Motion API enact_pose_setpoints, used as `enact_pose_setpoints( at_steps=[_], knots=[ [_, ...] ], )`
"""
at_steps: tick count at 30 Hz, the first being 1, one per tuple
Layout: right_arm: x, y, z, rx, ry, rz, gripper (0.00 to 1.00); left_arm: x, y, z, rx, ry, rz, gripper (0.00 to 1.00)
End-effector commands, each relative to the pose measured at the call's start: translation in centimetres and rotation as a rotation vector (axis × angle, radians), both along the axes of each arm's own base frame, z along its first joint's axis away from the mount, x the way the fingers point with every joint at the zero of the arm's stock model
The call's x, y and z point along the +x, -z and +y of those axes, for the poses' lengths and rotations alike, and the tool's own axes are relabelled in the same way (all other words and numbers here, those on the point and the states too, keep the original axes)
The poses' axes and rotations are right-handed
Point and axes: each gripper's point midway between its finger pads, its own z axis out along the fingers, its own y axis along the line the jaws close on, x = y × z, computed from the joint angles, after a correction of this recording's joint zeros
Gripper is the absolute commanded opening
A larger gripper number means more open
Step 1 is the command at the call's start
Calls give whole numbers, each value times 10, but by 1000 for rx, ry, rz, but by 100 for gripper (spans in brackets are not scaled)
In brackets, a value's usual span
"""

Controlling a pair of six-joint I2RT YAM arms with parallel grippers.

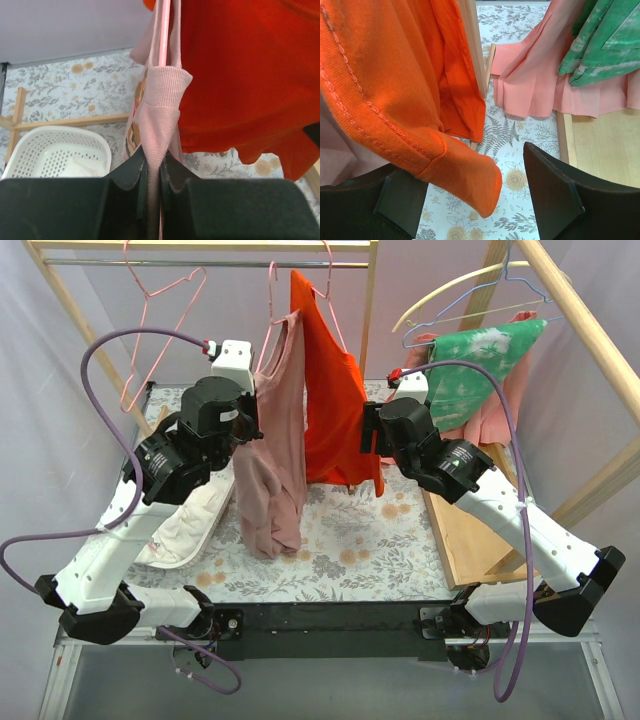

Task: Place the t-shirt on the hanger
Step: Place the hanger at the clothesline.

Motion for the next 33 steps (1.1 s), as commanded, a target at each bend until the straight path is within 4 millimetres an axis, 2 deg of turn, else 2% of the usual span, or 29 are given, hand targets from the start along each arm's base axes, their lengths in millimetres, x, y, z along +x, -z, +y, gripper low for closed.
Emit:
enact_pose_setpoints(
  at_steps=[1,6,11,21,25,27,31,33],
  knots=[
    [-3,-8,-3,26,-5,-22,80,-11,-75,11,-141,17,-205,0],
    [-3,-7,-2,26,-7,-20,80,-21,-75,19,-152,15,-200,0],
    [-2,-6,0,25,-13,-14,80,-26,-93,31,-209,-17,-282,0],
    [-6,-6,-1,34,-23,-11,80,11,-96,19,-152,-69,-305,0],
    [-8,-5,-2,41,-23,-6,80,32,-97,22,-170,-83,-307,0],
    [-9,-4,-1,44,-28,1,80,37,-99,21,-179,-77,-309,0],
    [-11,-3,-2,53,-28,7,80,46,-90,25,-183,-73,-286,0],
    [-12,-2,-2,54,-28,8,80,48,-77,27,-179,-83,-258,0]
  ],
)
